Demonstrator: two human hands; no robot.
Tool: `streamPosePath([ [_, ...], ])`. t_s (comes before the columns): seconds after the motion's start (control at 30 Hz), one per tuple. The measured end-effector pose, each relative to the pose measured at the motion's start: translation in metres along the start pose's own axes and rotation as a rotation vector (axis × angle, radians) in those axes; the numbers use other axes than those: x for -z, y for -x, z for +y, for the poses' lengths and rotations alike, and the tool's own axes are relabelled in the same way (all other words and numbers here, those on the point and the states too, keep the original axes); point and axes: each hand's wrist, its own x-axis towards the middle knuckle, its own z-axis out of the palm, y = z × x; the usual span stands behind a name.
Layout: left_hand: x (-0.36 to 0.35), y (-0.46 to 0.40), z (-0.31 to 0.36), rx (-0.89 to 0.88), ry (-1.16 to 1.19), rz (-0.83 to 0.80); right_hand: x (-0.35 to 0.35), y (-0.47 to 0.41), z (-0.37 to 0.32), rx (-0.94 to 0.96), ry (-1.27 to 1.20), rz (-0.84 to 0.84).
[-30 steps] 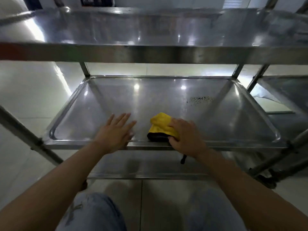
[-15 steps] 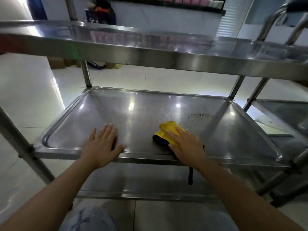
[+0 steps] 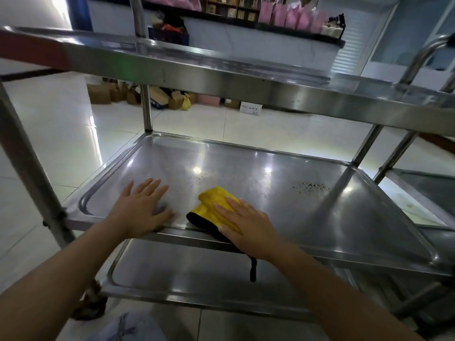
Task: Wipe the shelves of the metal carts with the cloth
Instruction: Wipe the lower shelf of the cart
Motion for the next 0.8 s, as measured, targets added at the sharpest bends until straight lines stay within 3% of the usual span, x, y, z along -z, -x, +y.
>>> streamPosePath([
  [0.2, -0.015, 0.011, -0.025, 0.275, 0.154, 0.001, -0.011, -0.017, -0.017, -0.011, 0.024, 0.027],
  [0.5, -0.024, 0.006, -0.024, 0.3, 0.169, 0.014, -0.032, -0.146, -0.092, 0.1, -0.02, -0.031],
  [0.63, -0.024, 0.006, -0.027, 0.297, 0.176, 0.017, -0.027, -0.158, -0.067, 0.072, 0.007, -0.028],
  [0.8, -0.025, 0.007, -0.026, 0.291, 0.186, 0.015, -0.012, -0.126, 0.008, -0.226, 0.054, 0.041],
])
